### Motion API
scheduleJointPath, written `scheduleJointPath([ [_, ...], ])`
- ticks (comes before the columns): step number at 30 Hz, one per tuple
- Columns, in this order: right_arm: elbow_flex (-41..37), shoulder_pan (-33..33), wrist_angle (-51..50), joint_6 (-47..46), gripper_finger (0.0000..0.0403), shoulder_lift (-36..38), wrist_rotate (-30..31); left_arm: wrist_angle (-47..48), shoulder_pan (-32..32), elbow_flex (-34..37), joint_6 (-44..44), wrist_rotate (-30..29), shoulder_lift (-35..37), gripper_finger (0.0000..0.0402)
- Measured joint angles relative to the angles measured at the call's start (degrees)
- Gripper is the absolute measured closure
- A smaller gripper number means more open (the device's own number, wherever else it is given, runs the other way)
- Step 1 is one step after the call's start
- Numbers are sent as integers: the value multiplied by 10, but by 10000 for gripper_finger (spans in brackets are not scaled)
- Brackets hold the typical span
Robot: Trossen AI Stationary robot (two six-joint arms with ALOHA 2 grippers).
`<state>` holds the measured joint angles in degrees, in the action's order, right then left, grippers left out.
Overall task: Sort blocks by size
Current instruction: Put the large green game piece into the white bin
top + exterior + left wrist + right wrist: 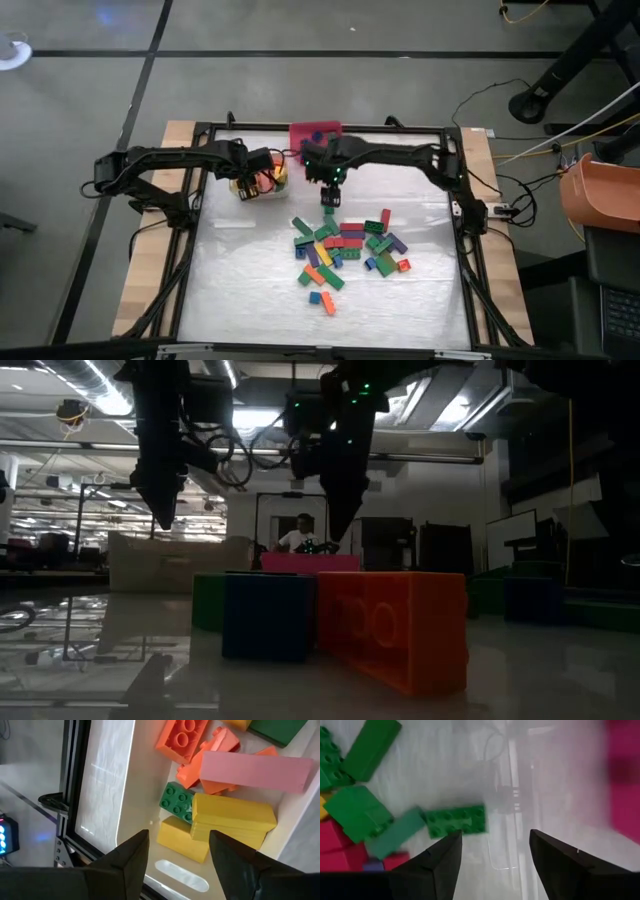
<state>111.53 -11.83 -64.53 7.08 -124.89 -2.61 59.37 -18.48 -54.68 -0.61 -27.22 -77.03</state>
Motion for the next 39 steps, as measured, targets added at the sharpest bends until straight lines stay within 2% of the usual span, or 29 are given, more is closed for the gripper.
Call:
scheduleJointPath([
  [10, 0, 36, 5, -66, 171, -24, 34, -1, 0, 0, 8, 0, 0, 206],
  [16, 0, 57, 0, -9, 171, -24, 72, 0, 0, 0, 20, 0, 0, 206],
  [18, 0, 61, -2, 1, 171, -24, 64, -1, 0, 0, 19, 0, 0, 206],
  [23, 0, 58, -4, -81, 171, -24, 51, -1, 0, 0, 21, 0, 0, 206],
  [27, 0, 52, -7, -98, 171, -24, 39, -1, 0, 0, 21, 0, 0, 206],
  [31, 0, 36, -59, -89, 171, -24, -1, 0, 0, 0, 21, 0, 0, 206],
  [39, 0, 27, -172, -9, 171, -9, 51, -1, 0, 0, 21, 0, 0, 206],
])
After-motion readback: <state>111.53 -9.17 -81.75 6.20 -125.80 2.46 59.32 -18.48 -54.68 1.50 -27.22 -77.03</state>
